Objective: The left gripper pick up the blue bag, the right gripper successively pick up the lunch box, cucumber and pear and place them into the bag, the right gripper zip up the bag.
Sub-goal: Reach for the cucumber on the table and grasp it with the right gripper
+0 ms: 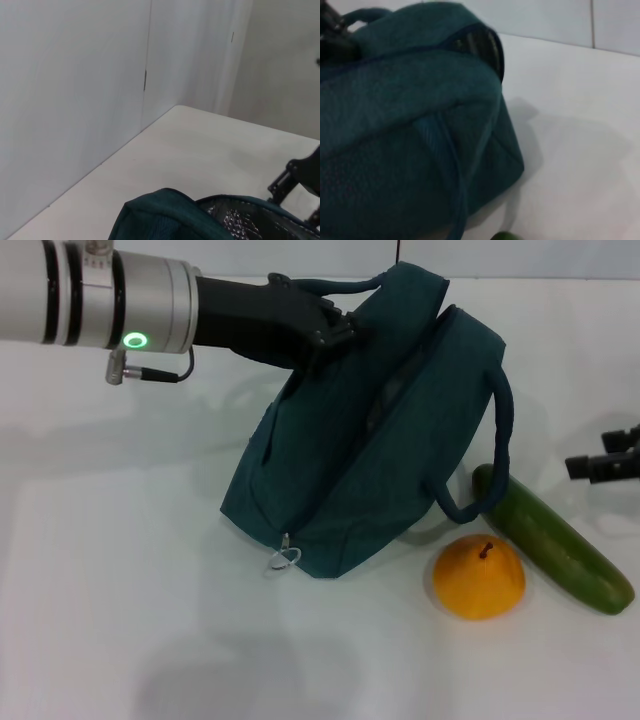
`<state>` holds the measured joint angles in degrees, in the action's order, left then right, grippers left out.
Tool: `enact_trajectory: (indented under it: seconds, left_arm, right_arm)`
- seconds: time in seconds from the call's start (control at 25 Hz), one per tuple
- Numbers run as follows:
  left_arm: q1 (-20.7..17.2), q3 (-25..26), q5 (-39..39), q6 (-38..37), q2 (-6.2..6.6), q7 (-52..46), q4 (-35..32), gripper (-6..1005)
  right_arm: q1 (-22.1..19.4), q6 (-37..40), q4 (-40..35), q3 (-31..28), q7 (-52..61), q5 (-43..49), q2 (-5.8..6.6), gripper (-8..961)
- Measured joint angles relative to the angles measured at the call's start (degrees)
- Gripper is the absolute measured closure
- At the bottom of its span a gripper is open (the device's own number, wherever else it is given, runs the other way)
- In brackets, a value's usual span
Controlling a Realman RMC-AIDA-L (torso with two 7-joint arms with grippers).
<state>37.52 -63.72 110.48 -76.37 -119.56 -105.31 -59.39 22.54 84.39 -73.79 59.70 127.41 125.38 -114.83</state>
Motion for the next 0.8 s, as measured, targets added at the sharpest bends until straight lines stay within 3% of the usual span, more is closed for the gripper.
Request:
enact_trajectory:
  seconds: [0.16, 0.24, 0.44, 0.48, 0.8]
  left_arm:
    - [0.06, 0.0, 0.01, 0.0, 0.02, -0.12, 0.0, 955]
    - [0.07, 0.0, 0.01, 0.0, 0.03, -0.13, -0.01, 955]
    - [0.14, 0.0, 0.01, 0.0, 0.03, -0.15, -0.22, 955]
    - [0.16, 0.0, 0.01, 0.0, 0.03, -0.16, -0.22, 955]
    - [0.19, 0.0, 0.01, 0.0, 0.03, 0.16, -0.27, 956]
  right_arm:
    - [4.89, 4.17, 0.54, -0.34, 6.06, 2.93, 1.66, 227]
    - [7.1, 5.59, 0.68, -0.33, 8.75, 6.24, 1.78, 214]
    - [10.85, 7.03, 0.66, -0.31, 10.71, 14.11, 0.59, 201]
    - [12.85, 8.26, 0.98, -0.15, 12.16, 16.77, -0.11, 201]
    - [14.43, 7.24, 2.1, 4.32, 14.73, 16.97, -0.95, 202]
